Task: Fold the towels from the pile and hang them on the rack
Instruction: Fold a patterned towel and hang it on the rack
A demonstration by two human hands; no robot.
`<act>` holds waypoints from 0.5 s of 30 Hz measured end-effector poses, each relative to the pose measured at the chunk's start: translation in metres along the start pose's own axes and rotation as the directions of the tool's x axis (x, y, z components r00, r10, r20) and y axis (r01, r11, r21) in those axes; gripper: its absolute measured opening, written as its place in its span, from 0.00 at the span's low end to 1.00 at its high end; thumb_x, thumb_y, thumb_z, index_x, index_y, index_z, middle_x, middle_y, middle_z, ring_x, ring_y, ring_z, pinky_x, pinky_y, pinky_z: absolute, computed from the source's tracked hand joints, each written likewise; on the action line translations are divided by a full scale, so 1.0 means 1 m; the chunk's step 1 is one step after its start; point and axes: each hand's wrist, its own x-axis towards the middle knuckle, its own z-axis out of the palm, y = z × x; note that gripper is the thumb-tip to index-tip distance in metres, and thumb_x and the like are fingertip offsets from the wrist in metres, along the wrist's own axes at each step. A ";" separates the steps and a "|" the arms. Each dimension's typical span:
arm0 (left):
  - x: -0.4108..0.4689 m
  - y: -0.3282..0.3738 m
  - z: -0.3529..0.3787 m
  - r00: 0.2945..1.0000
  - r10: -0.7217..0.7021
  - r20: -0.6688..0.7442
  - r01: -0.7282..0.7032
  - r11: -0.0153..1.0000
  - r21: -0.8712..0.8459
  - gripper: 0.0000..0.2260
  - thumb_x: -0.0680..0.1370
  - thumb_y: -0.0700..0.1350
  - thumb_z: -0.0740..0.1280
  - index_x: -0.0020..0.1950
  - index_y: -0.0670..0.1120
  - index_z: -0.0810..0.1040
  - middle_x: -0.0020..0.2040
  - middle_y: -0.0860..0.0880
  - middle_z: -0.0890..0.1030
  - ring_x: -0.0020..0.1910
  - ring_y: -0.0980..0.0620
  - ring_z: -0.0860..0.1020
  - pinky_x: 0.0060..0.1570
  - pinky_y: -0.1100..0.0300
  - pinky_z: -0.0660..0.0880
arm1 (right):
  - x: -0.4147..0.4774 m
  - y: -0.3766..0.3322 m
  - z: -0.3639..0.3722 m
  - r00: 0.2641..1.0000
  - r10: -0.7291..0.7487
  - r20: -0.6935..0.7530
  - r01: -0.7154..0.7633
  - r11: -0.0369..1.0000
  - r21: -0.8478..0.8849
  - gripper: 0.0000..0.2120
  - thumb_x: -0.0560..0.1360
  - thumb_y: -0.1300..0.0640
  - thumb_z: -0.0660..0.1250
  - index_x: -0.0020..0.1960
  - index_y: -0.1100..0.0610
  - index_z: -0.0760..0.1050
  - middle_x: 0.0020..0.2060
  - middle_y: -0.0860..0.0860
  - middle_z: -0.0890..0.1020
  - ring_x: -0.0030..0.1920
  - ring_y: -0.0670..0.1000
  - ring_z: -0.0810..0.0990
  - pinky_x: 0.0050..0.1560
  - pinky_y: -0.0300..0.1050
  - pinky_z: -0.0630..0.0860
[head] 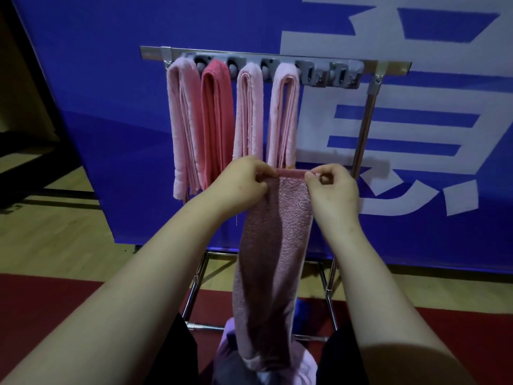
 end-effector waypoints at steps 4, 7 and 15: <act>-0.002 0.014 0.006 0.987 -0.154 -0.041 0.138 0.957 -0.257 0.15 0.75 0.33 0.63 0.58 0.42 0.83 0.42 0.46 0.83 0.34 0.50 0.81 0.41 0.55 0.82 | -0.004 -0.003 0.003 0.998 -0.063 0.019 0.062 0.998 0.015 0.02 0.76 0.57 0.68 0.49 0.54 0.77 0.42 0.47 0.81 0.42 0.43 0.79 0.42 0.37 0.76; -0.004 0.025 0.008 0.967 -0.253 0.014 0.227 0.843 -0.488 0.14 0.76 0.31 0.61 0.56 0.40 0.82 0.38 0.38 0.81 0.36 0.45 0.79 0.44 0.42 0.80 | -0.007 -0.005 0.005 0.993 -0.098 0.063 0.097 0.995 0.018 0.02 0.76 0.57 0.70 0.48 0.53 0.78 0.41 0.46 0.81 0.42 0.41 0.80 0.39 0.31 0.75; 0.000 0.026 0.016 0.931 -0.331 0.155 0.354 0.705 -0.615 0.11 0.77 0.38 0.61 0.54 0.41 0.82 0.48 0.35 0.84 0.51 0.37 0.83 0.51 0.41 0.81 | -0.015 -0.007 0.011 0.989 -0.102 0.107 0.090 0.989 0.114 0.04 0.74 0.61 0.72 0.45 0.53 0.80 0.40 0.47 0.83 0.39 0.40 0.82 0.38 0.29 0.76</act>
